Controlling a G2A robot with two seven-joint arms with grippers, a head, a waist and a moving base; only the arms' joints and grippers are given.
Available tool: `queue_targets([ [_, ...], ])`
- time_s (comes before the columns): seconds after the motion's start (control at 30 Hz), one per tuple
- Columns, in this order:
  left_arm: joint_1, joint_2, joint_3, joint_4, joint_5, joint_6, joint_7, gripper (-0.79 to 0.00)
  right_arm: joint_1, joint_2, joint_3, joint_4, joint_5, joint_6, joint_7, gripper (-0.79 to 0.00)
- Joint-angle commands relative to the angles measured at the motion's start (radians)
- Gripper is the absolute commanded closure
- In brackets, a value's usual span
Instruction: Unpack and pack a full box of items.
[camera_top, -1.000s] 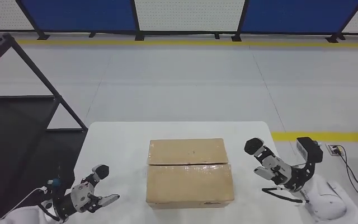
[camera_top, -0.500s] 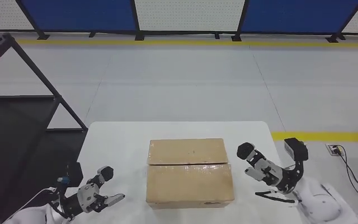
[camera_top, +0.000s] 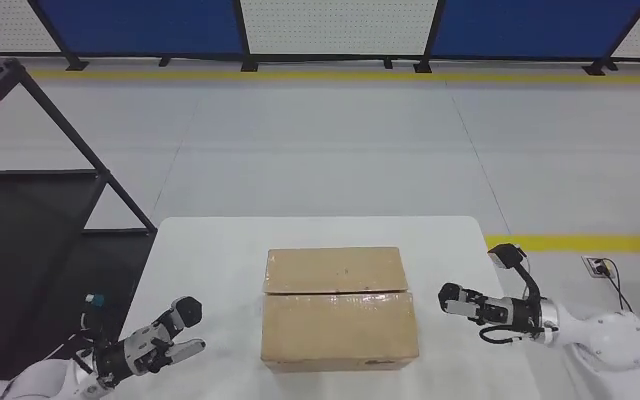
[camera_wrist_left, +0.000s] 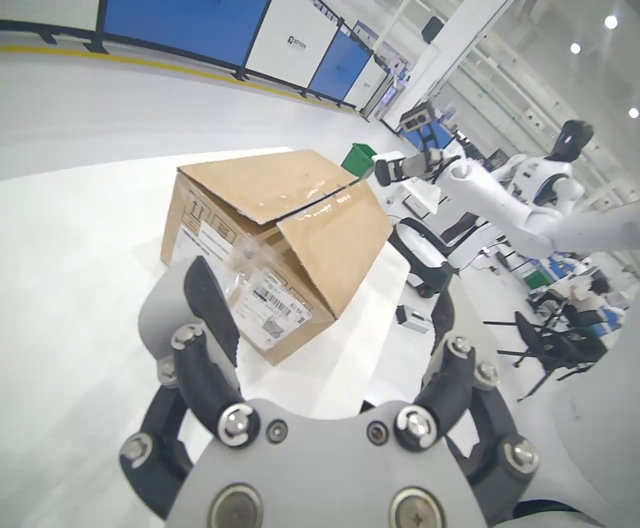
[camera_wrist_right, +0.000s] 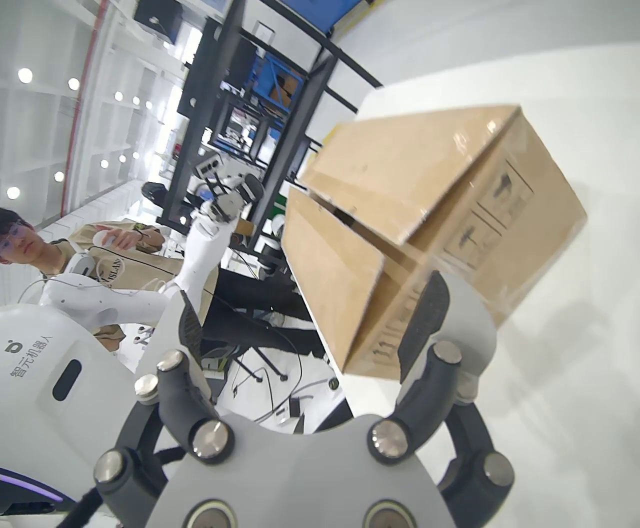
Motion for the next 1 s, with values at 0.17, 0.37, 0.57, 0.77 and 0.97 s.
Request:
queue_targets([
  [0.17, -0.006, 0.003, 0.001, 0.003, -0.049, 0.014, -0.038, -0.785, 0.001, 0.0, 0.002, 0.004, -0.003, 0.008, -0.003, -0.785],
  [0.37, -0.006, 0.003, 0.001, 0.003, -0.049, 0.014, -0.038, -0.785, -0.012, -0.004, -0.005, -0.014, 0.034, 0.005, -0.013, -0.785],
  [0.57, -0.001, 0.003, 0.032, -0.011, -0.063, 0.143, -0.019, -0.785, -0.001, -0.009, -0.027, -0.002, 0.046, 0.014, 0.04, -0.785],
  [0.77, -0.039, 0.013, 0.059, 0.018, -0.175, 0.287, -0.153, -0.785, 0.029, -0.025, -0.074, 0.046, 0.107, 0.001, 0.081, -0.785],
  [0.97, -0.075, 0.018, 0.074, 0.061, -0.32, 0.358, -0.26, -0.785, 0.07, -0.046, -0.129, 0.104, 0.178, -0.035, 0.138, -0.785],
])
